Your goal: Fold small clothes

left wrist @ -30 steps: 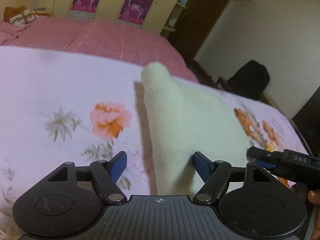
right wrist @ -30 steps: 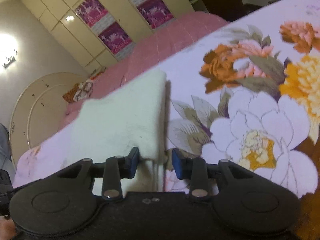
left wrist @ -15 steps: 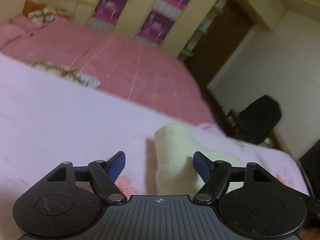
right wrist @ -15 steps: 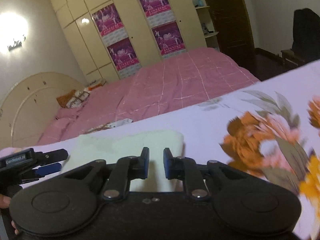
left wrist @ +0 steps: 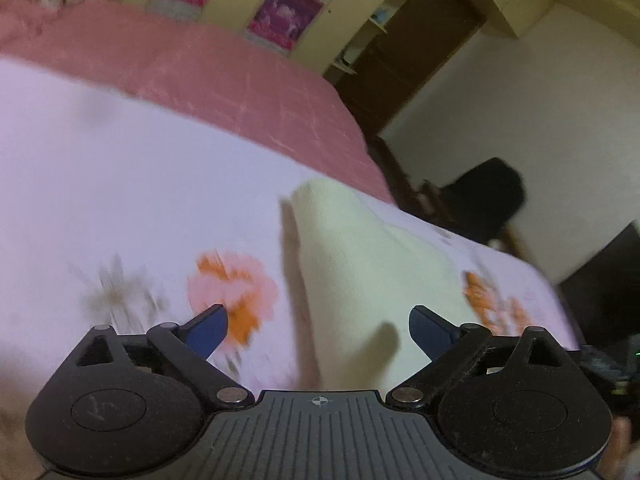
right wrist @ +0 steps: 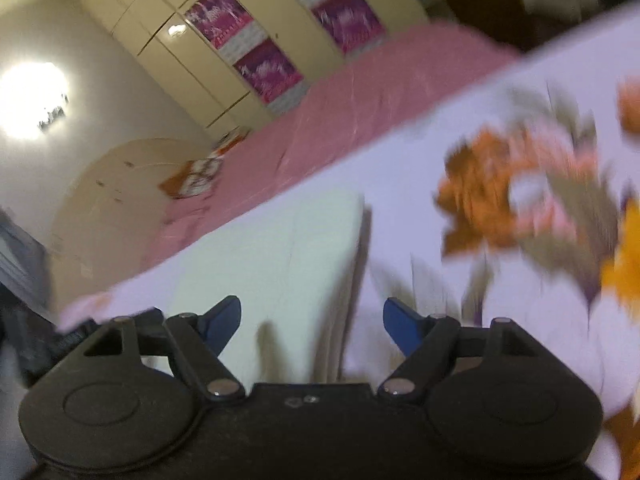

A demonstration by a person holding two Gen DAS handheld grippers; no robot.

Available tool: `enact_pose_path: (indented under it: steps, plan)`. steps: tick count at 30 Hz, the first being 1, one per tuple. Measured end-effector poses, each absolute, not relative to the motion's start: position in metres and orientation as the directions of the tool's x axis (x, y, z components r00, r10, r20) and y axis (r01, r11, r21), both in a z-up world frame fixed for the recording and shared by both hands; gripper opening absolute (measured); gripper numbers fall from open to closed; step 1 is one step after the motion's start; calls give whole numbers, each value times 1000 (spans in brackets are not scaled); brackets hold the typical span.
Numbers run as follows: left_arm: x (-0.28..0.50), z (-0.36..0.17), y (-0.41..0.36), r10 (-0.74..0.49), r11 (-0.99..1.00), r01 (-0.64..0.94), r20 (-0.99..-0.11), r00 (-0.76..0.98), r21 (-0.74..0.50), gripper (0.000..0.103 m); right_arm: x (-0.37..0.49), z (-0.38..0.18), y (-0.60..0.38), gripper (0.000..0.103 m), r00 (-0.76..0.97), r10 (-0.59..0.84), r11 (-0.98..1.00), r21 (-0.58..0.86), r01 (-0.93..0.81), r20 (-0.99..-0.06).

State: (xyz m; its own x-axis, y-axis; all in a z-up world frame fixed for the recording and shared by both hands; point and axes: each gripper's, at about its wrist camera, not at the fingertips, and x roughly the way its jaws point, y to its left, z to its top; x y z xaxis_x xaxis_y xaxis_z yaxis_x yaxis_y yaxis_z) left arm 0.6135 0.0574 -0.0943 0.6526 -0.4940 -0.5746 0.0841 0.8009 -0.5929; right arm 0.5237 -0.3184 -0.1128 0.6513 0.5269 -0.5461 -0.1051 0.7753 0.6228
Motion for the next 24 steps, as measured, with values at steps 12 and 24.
enact_pose_path:
  steps: [12, 24]
  plan:
    - [628, -104, 31, -567, 790, 138, -624, 538, -598, 78, 541, -131, -316, 74, 515, 654, 690, 716, -107, -554]
    - [630, -96, -8, -508, 851, 202, -662, 551, -485, 48, 547, -117, -277, 49, 494, 596, 783, 596, -181, -633]
